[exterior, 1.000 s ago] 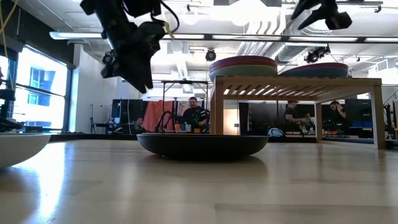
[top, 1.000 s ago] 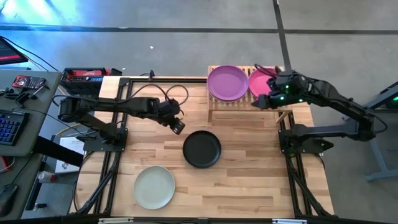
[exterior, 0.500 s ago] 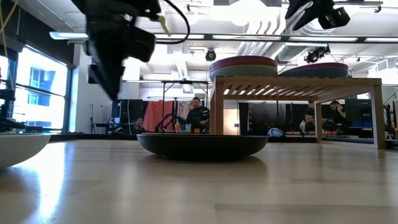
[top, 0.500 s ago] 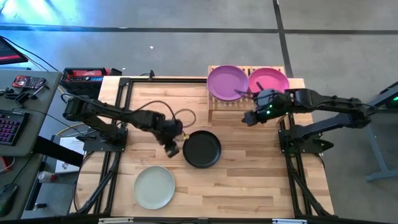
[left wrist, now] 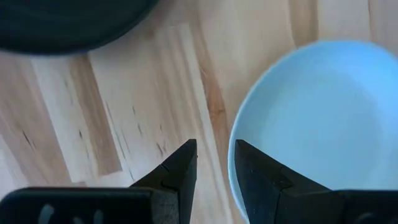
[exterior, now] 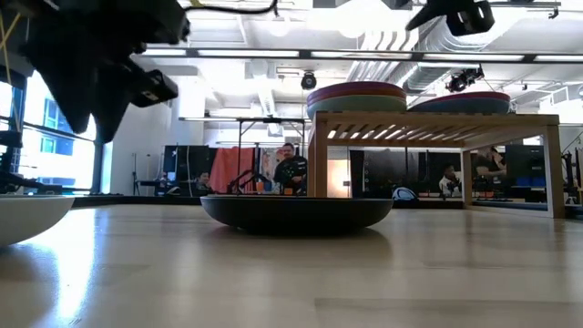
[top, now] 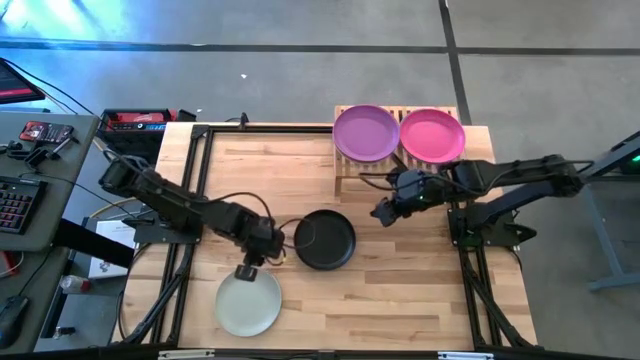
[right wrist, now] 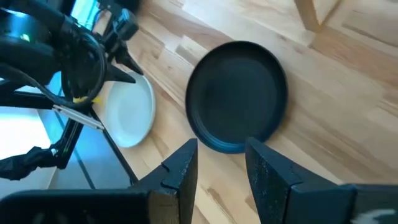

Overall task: Place and stack plates onto a shelf
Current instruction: Stack the bottom left white plate on the pink plate

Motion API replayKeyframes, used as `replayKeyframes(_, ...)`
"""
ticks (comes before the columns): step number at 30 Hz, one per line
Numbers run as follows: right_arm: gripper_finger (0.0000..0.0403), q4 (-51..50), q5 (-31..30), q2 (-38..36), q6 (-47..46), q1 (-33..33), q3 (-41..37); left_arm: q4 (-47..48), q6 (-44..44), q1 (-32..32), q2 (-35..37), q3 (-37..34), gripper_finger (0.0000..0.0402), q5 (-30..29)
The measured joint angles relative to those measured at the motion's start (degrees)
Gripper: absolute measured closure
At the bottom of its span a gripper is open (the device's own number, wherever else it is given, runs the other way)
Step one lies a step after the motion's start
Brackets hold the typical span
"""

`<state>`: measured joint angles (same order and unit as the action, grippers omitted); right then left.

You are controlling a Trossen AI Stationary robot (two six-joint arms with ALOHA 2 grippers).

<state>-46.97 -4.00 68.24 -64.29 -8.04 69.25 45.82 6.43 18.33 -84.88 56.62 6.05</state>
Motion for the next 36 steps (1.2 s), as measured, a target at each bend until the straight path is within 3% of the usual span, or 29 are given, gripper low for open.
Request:
replayKeyframes(13, 0.0289, 4.44, -2.06, 1.63, -0.3, -3.08, 0.0, 0.39, -1.03, 5.07, -3.78, 0.0, 0.0305, -2.24)
replayKeyframes(36, 0.0289, 5.1, -2.09, 1.59, 0.2, -3.06, 0.0, 0.29, -2.2, 5.39, -14.08, 0.0, 0.0311, -0.81)
